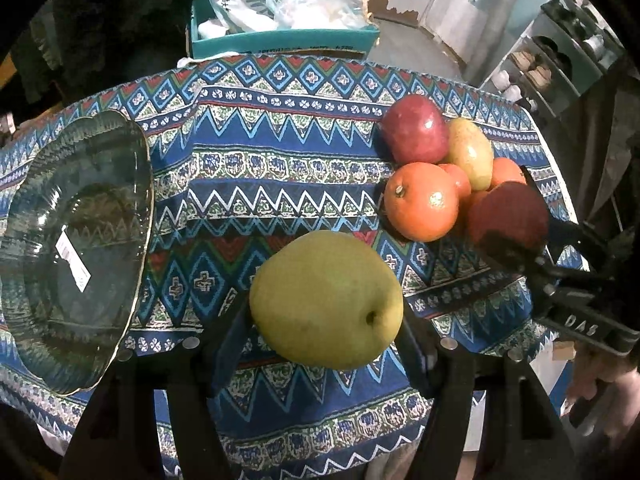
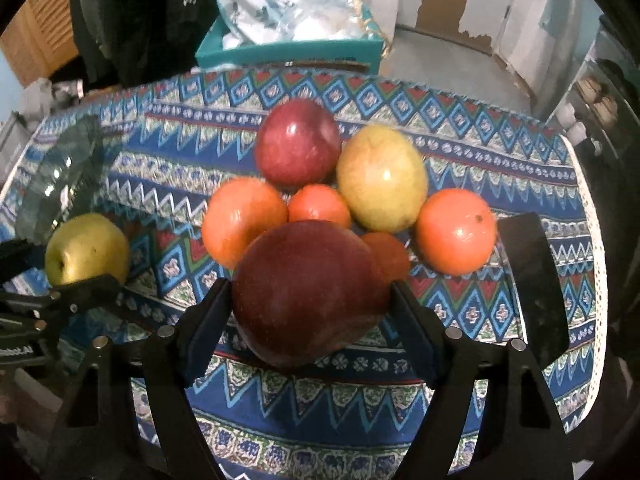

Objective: Organize fruits
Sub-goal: 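Lift the pear and apple and carry both toward the glass bowl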

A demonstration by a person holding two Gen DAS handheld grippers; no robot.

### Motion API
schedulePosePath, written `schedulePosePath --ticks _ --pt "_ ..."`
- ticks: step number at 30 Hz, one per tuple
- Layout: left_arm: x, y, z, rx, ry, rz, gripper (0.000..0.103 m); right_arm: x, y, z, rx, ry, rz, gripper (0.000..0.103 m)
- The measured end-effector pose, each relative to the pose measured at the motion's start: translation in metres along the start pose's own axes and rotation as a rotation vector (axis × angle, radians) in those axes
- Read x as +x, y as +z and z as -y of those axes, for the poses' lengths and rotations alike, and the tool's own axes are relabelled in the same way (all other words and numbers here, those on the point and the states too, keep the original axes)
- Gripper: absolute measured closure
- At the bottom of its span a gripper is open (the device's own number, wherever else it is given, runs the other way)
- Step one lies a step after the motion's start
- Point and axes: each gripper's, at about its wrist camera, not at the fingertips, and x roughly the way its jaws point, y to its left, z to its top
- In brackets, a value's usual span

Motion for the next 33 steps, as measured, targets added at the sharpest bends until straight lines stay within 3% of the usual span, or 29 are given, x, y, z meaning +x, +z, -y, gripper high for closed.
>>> schedulePosePath --ticks 16,33 --pt "-0.059 0.005 0.000 0.020 0.004 0.133 0.034 -0.058 0.018 -0.003 0.024 0.035 0.163 0.024" --pt "-0.114 0.014 -0.018 -0.008 0.010 0.284 0.034 -0.110 0.045 -0.035 -0.012 0.098 0.319 0.024"
